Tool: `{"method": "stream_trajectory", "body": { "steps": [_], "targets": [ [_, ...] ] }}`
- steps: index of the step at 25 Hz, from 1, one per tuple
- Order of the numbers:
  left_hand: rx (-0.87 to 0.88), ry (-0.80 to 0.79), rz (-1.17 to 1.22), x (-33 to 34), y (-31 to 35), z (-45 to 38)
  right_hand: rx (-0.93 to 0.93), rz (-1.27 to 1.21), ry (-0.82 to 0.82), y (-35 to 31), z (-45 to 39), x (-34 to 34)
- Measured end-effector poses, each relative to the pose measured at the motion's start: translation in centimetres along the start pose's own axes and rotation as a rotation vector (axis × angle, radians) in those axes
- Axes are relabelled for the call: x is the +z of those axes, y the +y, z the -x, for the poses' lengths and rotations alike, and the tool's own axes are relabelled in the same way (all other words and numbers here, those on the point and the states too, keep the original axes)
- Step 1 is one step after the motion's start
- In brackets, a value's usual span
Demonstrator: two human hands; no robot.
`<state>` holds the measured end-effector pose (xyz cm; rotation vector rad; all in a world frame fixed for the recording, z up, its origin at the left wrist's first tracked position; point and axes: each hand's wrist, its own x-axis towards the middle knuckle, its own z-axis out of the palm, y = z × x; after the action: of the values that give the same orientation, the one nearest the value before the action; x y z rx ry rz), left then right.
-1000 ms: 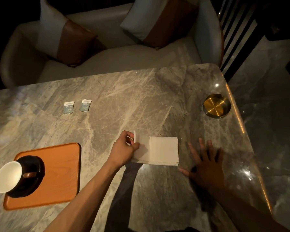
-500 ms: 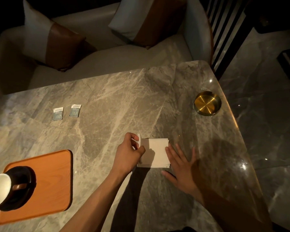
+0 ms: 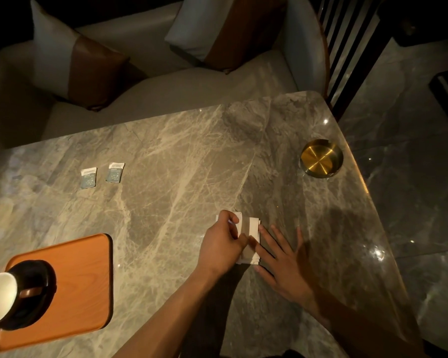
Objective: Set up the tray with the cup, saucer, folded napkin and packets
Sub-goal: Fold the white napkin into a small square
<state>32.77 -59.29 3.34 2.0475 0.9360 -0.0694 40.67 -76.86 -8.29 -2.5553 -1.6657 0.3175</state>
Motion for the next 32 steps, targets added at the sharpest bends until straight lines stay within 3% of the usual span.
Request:
{"method": "stream_trajectory", "body": {
  "steps": [4,8,17,26,29,32],
  "targets": [
    [0.014,-0.031,-0.106,2.1,0.3,-0.5,-0.01,-0.004,-0.003,0.1,0.1,-0.1],
    [0.012,-0.053,-0.143,3.3,0.2,-0.7,0.08,-0.074,0.092,0.4,0.4,-0.2],
    [-0.029,-0.022,-0.141,4.7,1.0,-1.0,0.033,0.034,0.086,0.1,0.6,-0.5],
    [-0.03,-0.007,-0.039,4.5,0.4,-1.0,-0.037,-0.006,0.33,0.3,1.2,0.3],
    [-0.011,-0.004,0.014,4.1,0.1,-0.8,0.017,-0.177,0.388,0.2,1.1,-0.3],
    [-0.027,0.013,0.134,3.6,-0.4,-0.7,0.232,-0.468,0.394,-0.9,0.9,-1.7]
  ]
}}
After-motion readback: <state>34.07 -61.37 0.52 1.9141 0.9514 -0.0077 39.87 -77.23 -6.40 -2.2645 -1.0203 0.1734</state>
